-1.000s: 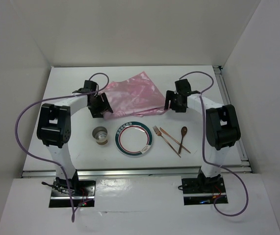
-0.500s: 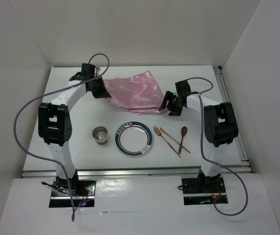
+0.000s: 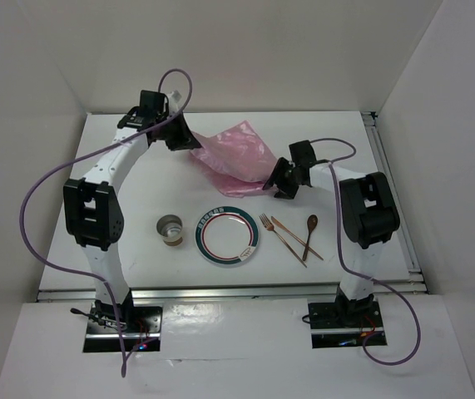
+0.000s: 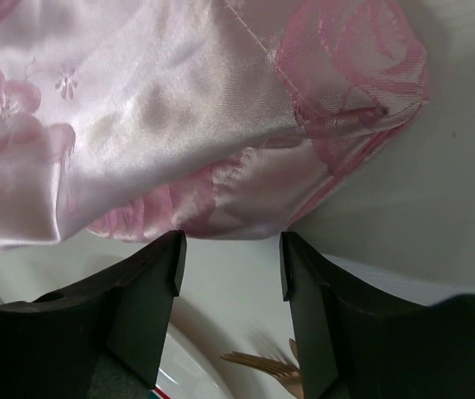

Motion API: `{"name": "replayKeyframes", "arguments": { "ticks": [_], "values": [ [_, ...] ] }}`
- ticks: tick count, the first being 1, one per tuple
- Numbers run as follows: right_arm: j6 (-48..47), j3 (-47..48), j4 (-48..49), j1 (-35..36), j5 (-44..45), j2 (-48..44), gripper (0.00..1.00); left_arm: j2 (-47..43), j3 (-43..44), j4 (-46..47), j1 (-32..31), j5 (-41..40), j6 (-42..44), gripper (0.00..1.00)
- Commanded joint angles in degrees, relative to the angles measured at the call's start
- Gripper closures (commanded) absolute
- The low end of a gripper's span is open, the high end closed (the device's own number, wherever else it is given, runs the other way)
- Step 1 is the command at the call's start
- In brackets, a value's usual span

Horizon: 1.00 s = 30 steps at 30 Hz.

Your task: Set the dinner table for one person

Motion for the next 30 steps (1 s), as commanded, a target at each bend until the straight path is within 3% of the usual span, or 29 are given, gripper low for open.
{"name": "replayKeyframes", "arguments": {
  "ticks": [1,5,7,9,10,12,17,22,30],
  "values": [
    [5.37,-1.35,3.09,0.92,4.19,1.72,0.38,-1.77,3.27,0.37,-0.73,3.36,0.17,1.0],
    [8.72,-1.89,3.71,0.23,9.55,2.32,0.38,-1.77,5.19,-1.02,-0.74,3.89,0.17,1.0],
    [8.73,-1.89,4.5,-1.62,10.17,2.33,0.47,-1.77,8.44,-2.96,-0.74,3.89,0.96,1.0],
    [7.59,-1.37,5.2,-2.77,10.17,1.81,0.62,-1.25,10.3,-4.89,-0.74,3.11,1.49,1.0],
    [6.98,-0.49,5.21,-3.38,10.7,1.8,0.81,-1.25,11.44,-4.9,-0.74,3.1,1.49,1.0],
    [5.39,0.83,4.68,-3.91,11.58,1.8,1.0,-1.25,12.32,-4.9,-0.74,2.48,1.49,1.0],
    [1.53,3.56,2.83,-5.23,13.34,-0.65,1.0,-1.25,16.98,-7.62,-0.74,2.48,2.02,1.0],
    [-0.58,3.56,3.36,-7.6,13.87,-5.84,1.0,-1.77,16.98,-7.62,-0.74,1.87,2.02,1.0],
    [-3.83,6.45,3.28,-9.36,13.34,-5.93,1.0,-1.77,15.23,-5.61,-0.74,0.72,0.88,1.0]
  ]
}}
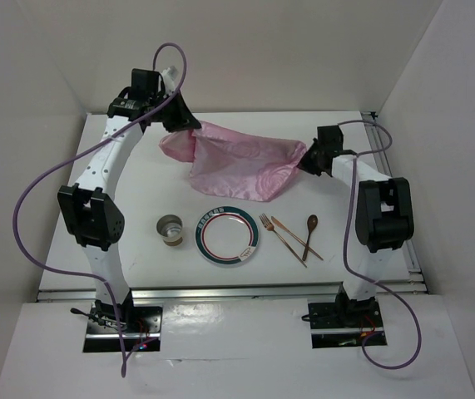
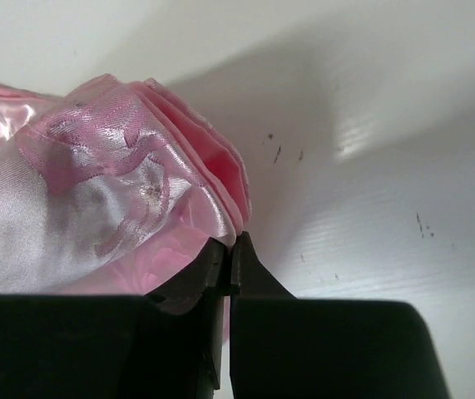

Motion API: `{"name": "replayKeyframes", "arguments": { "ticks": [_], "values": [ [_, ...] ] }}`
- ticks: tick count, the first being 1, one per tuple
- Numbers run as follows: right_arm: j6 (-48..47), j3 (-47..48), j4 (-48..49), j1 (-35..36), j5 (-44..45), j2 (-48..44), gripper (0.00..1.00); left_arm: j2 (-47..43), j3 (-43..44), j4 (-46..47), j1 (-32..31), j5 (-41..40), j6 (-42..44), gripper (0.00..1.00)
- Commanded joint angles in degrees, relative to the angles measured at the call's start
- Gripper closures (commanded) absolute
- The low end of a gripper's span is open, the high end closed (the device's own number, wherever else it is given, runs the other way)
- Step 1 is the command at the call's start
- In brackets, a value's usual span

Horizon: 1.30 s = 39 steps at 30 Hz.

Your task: Set the dinner table for one person

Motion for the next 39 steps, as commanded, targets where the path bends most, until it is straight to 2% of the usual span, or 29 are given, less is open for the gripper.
{"name": "replayKeyframes", "arguments": {
  "ticks": [1,4,7,9,10,11,14,15,16,17,18,19,20,21,22,24,27,28,29,32,33,34,36,37,39],
  "values": [
    [-2.33,4.51,0.13,-0.55,1.38,-0.65,1.0,-1.77,0.08,2.44,-0.15,-0.35,0.61,1.0],
    [-2.86,7.23,0.21,-2.13,1.21,0.94,1.0,-0.55,1.3,2.97,-0.15,1.14,0.61,1.0],
    [-4.88,13.28,-2.93,-3.98,-4.23,5.23,0.97,1.12,1.31,4.1,-0.85,2.29,-0.44,1.0],
    [-7.33,21.37,-9.52,-4.68,-5.47,10.42,0.81,1.65,-0.52,6.03,-0.85,4.82,-1.84,1.0],
    [-7.86,23.05,-11.11,-4.68,-5.47,11.39,0.54,1.66,-1.75,7.18,-0.85,5.62,-3.33,1.0],
    [-7.87,23.93,-11.91,-4.68,-5.47,11.4,0.43,0.96,-2.98,8.41,-1.38,5.63,-3.34,1.0],
    [-8.48,19.65,-9.11,-4.68,-6.0,5.64,0.19,0.34,-5.55,9.82,-3.39,5.63,-3.26,1.0],
    [-8.48,16.5,-7.36,-4.68,-6.0,4.04,0.17,0.86,-5.55,9.82,-4.1,5.63,-2.73,1.0],
    [-7.96,15.34,-7.35,-4.68,-6.0,2.72,0.15,1.47,-4.59,8.0,-4.8,6.15,-0.99,0.99],
    [-7.96,14.37,-7.35,-4.68,-6.0,1.57,0.15,2.96,-3.71,6.76,-6.55,6.94,0.08,0.64],
    [-7.96,12.97,-7.35,-4.68,-6.61,-0.18,0.14,3.76,-2.83,5.44,-7.35,6.95,1.13,0.45],
    [-7.44,12.26,-7.35,-4.68,-7.4,-1.07,0.14,4.46,-1.08,3.86,-8.23,6.43,3.23,0.33],
    [-7.43,11.47,-7.35,-4.68,-8.19,-1.86,0.14,4.99,-0.37,1.15,-9.63,5.38,4.21,0.26],
    [-7.43,9.38,-6.65,-4.68,-9.33,-3.69,0.14,5.0,-0.36,0.08,-9.64,3.89,4.83,0.1],
    [-7.43,8.14,-6.03,-4.68,-11.78,-4.67,0.14,5.0,0.42,-0.71,-10.34,1.18,5.35,0.04],
    [-6.9,4.72,-4.54,-4.16,-13.81,-7.3,0.15,3.16,0.43,-1.24,-10.35,-1.3,5.89,0.0],
    [-6.9,2.5,-4.01,-2.23,-15.05,-9.16,0.15,0.87,0.43,-2.13,-8.08,-6.75,4.49,0.03],
    [-6.9,1.98,-4.01,-1.7,-15.05,-9.86,0.15,-1.22,-1.74,-3.0,-7.19,-7.63,3.79,0.09],
    [-7.51,1.19,-4.01,-1.17,-15.05,-9.87,0.15,-2.64,-3.59,-3.01,-6.31,-8.16,2.91,0.23],
    [-7.52,0.48,-4.53,0.15,-14.35,-9.87,0.15,-8.42,-12.97,0.23,-3.06,-9.65,0.88,0.55],
    [-7.52,-0.05,-4.53,0.15,-14.35,-9.87,0.15,-9.5,-14.93,0.24,-2.44,-10.36,0.88,0.7],
    [-7.52,-0.05,-4.53,0.67,-14.35,-9.87,0.15,-10.55,-16.95,1.03,-1.39,-10.37,0.88,0.73],
    [-7.52,-0.05,-4.53,1.29,-14.35,-9.87,0.15,-11.87,-21.88,2.08,-0.33,-8.79,0.88,0.7],
    [-7.52,-0.05,-4.53,1.29,-14.35,-9.17,0.15,-12.49,-23.81,2.09,0.72,-8.17,0.88,0.44],
    [-7.52,0.65,-4.53,1.82,-14.35,-8.55,0.15,-12.5,-25.31,2.09,1.6,-5.63,0.88,0.16]
  ]
}}
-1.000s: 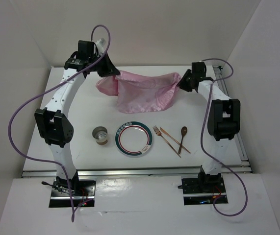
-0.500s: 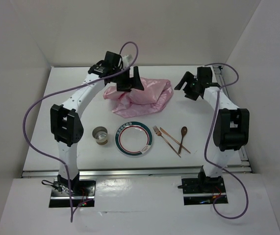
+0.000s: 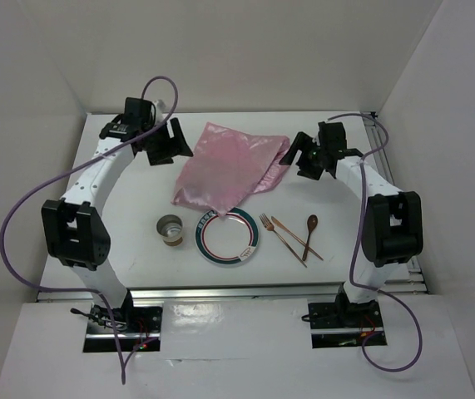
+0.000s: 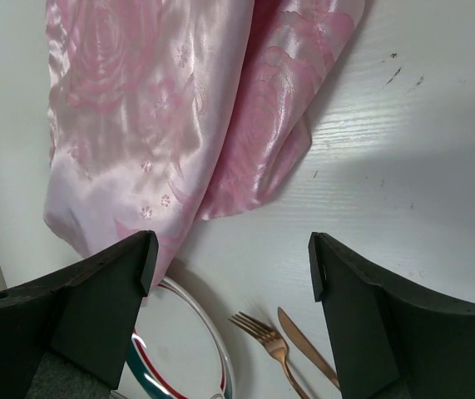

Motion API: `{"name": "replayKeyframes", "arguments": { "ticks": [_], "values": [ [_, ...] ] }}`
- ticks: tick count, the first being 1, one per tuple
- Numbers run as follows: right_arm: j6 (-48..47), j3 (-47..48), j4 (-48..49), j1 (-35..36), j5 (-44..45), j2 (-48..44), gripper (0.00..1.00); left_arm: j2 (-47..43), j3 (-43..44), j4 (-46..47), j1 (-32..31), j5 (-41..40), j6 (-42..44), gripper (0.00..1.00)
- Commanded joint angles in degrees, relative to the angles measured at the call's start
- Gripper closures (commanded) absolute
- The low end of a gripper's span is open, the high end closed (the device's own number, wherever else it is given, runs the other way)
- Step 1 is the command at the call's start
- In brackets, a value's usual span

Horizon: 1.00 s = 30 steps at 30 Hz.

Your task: Set the dinner table for one person

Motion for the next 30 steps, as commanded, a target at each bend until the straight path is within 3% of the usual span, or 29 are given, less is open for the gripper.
{"name": "replayKeyframes", "arguments": {
  "ticks": [1,3,5,10,17,24,30],
  "values": [
    [-1.05,0.83,0.98,0.55,-0.32,-0.48,0.15,-0.69,-2.94,1.63,0.73,2.71,-0.43,0.06],
    [-1.05,1.44,0.97,1.16,-0.32,0.13,0.15,-0.69,-3.73,1.63,1.35,2.19,-1.48,0.02],
    [-1.57,1.96,0.44,1.69,-0.32,0.13,0.15,1.23,-4.95,-1.44,2.93,2.18,-2.89,0.09],
    [-2.11,3.02,-1.57,3.53,-0.84,1.28,0.15,5.19,-9.35,-1.89,6.71,7.01,-4.3,0.07],
    [-2.63,4.08,-2.19,4.06,-1.99,3.2,0.14,14.58,-9.89,-2.41,6.19,8.59,-3.6,0.09],
    [-2.63,4.08,-2.81,4.07,-1.46,3.21,0.14,18.2,-11.03,-0.57,6.19,11.41,-4.13,0.06],
    [-2.63,3.55,-2.81,4.07,-1.46,2.59,0.14,16.98,-17.79,3.73,6.19,9.57,-7.64,0.21]
  ]
}}
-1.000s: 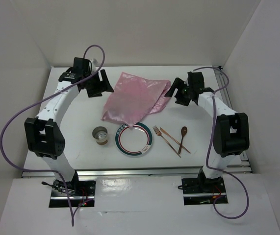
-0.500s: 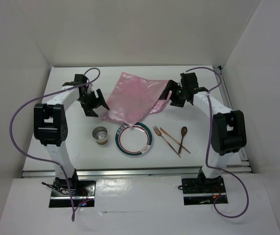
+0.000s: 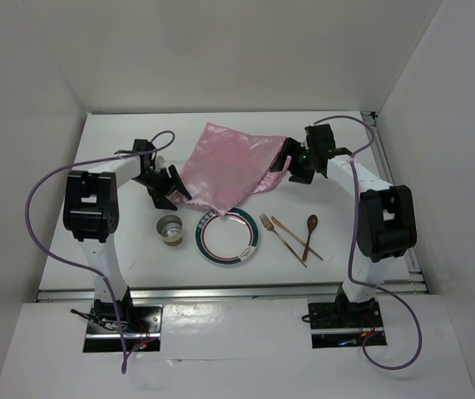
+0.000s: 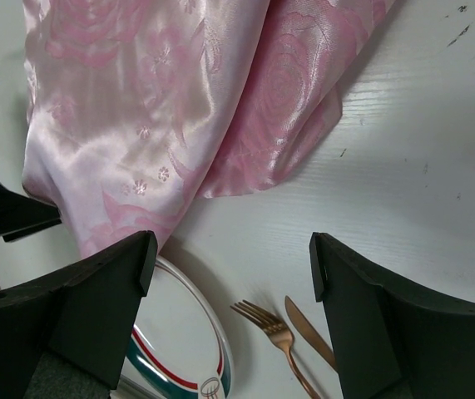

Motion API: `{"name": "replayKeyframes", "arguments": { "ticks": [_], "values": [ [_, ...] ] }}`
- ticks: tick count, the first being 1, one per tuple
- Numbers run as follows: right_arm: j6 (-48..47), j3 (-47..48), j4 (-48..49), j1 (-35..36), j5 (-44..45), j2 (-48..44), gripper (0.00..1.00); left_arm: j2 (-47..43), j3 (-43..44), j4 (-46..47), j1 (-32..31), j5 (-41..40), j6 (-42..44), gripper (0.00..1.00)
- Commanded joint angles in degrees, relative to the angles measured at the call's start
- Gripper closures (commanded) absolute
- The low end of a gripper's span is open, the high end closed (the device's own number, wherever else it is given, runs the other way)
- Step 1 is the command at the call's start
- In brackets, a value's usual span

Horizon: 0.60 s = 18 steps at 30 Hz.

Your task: Set the dinner table for one person

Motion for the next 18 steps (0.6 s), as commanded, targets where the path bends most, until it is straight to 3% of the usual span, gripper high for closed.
{"name": "replayKeyframes", "arguments": {
  "ticks": [1,6,7,11,18],
  "values": [
    [-0.91,2.04,-0.42,0.55,-0.32,-0.57,0.14,0.12,-4.57,3.17,-0.17,-1.93,-1.56,0.22],
    [-0.91,2.04,-0.42,0.55,-0.85,-1.1,0.14,0.64,-4.58,5.81,-0.17,-2.46,-2.09,0.25],
    [-0.91,2.04,-0.42,0.55,-0.85,-1.1,0.14,1.69,-4.58,6.34,-0.17,-2.46,-2.09,0.47],
    [-3.27,3.88,-2.7,1.69,-0.24,-1.1,0.12,2.76,0.86,3.71,-0.17,-2.99,-0.43,1.0],
    [-10.4,11.52,-7.71,4.5,-0.32,1.7,0.12,-0.48,14.81,-3.93,-0.7,-3.26,3.0,1.0]
  ]
}}
